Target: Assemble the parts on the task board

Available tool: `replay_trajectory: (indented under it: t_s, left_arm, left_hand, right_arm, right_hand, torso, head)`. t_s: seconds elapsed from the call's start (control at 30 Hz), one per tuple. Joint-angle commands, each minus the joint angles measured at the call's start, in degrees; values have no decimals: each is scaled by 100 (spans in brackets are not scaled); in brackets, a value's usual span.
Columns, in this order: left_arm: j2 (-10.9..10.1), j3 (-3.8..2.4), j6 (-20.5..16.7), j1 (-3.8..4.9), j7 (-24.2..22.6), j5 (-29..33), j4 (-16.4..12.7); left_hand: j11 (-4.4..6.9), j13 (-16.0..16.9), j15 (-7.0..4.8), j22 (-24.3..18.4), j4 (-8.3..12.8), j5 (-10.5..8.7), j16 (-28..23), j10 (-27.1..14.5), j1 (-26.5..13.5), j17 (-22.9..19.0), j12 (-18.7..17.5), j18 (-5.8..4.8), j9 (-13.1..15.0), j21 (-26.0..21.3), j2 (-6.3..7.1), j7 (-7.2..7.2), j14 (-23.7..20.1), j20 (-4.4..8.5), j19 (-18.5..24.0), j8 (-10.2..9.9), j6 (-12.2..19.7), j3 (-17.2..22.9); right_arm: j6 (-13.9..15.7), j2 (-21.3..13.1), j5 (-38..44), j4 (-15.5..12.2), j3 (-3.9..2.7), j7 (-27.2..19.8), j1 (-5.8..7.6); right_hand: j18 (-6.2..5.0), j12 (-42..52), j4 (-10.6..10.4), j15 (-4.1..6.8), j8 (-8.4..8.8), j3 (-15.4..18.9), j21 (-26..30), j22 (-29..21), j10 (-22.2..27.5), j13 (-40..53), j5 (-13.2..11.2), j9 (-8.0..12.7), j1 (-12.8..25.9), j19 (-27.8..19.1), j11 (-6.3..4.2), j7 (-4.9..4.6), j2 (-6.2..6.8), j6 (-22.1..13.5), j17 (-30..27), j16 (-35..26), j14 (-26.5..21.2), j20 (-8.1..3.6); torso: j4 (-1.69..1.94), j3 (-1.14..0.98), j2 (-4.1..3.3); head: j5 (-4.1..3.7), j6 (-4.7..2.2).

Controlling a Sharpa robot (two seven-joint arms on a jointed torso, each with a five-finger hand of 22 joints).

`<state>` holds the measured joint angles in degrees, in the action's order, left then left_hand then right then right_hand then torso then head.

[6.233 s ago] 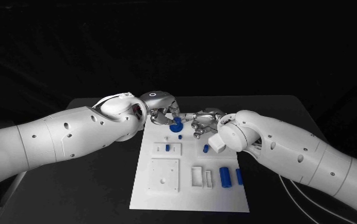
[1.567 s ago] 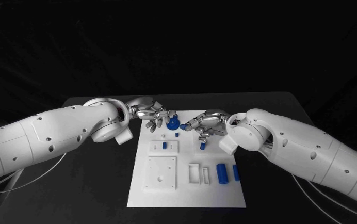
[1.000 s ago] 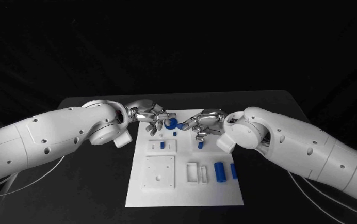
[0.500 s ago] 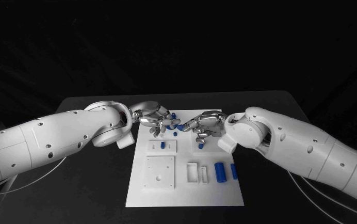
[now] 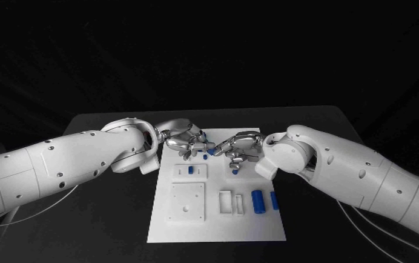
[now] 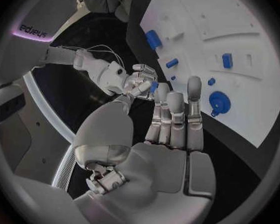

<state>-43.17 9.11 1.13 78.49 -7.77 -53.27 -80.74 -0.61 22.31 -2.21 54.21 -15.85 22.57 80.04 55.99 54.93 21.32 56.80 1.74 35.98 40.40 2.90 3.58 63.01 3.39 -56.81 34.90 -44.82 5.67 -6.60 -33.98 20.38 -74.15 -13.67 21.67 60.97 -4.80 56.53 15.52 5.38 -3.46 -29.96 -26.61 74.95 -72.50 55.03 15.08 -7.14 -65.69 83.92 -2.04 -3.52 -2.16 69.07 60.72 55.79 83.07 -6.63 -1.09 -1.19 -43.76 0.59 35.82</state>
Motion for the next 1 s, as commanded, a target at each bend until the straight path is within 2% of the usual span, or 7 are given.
replay_trajectory:
  t_s: [0.03,0.27,0.8,0.87,1.0]
  left_arm:
    - [24,-2,-15,-3,-107,-305,-30]
    - [24,-2,-1,-3,-68,-437,-29]
    - [46,-2,77,-3,59,-535,-17]
    - [52,-2,90,-3,63,-536,-20]
    - [63,-2,132,-3,85,-530,-22]
  left_hand:
    - [-7,-9,6,0,5,-39,-39,-53,54,-10,-42,66,-12,-43,0,23,-40,-23,3,-11,0,-42]
    - [-3,-15,4,-3,21,-34,-35,-41,105,-11,-46,68,-57,-59,10,20,-33,-23,-13,-23,-20,-38]
    - [-16,-18,18,-12,6,-62,-36,-74,119,-13,-46,76,-85,-95,39,32,-71,-35,-24,-15,1,-26]
    - [-14,-18,17,-12,31,-35,-33,-74,157,-13,-44,76,-87,-99,7,28,-72,-36,-26,-9,-4,-15]
    - [-6,-24,10,-9,54,-3,-32,-77,182,-14,-47,69,-85,-111,-148,15,-78,-28,-31,8,-17,-39]
  right_arm:
    - [-104,9,-69,-5,-2,21,-3]
    - [-112,1,-68,-3,-2,25,-3]
    - [-222,26,39,2,-2,85,-3]
    - [-219,32,45,5,-2,84,-3]
    - [-219,42,55,12,-2,72,-3]
  right_hand:
    - [83,-32,1,28,-21,29,30,20,35,7,-19,-61,29,231,-16,3,-43,74,6,-13,-7,-26]
    - [85,-30,6,27,-21,28,17,42,31,17,-15,-64,29,234,-18,4,-42,76,17,-11,-6,-25]
    - [83,-35,10,28,-21,20,41,51,34,21,-9,-68,32,234,-19,3,-45,74,21,-16,-7,-26]
    - [83,-35,10,28,-21,20,41,51,34,21,-9,-68,32,234,-19,3,-45,74,21,-16,-7,-26]
    - [83,-35,10,28,-21,20,41,51,34,21,-9,-68,32,234,-19,3,-45,74,21,-16,-7,-26]
  torso:
    - [-3,-4,-1]
    - [-7,-9,-2]
    - [-2,-3,-1]
    - [-3,-3,-2]
    - [-6,-3,0]
  head:
    - [-10,7]
    - [-14,14]
    - [-22,11]
    - [-20,16]
    - [-16,9]
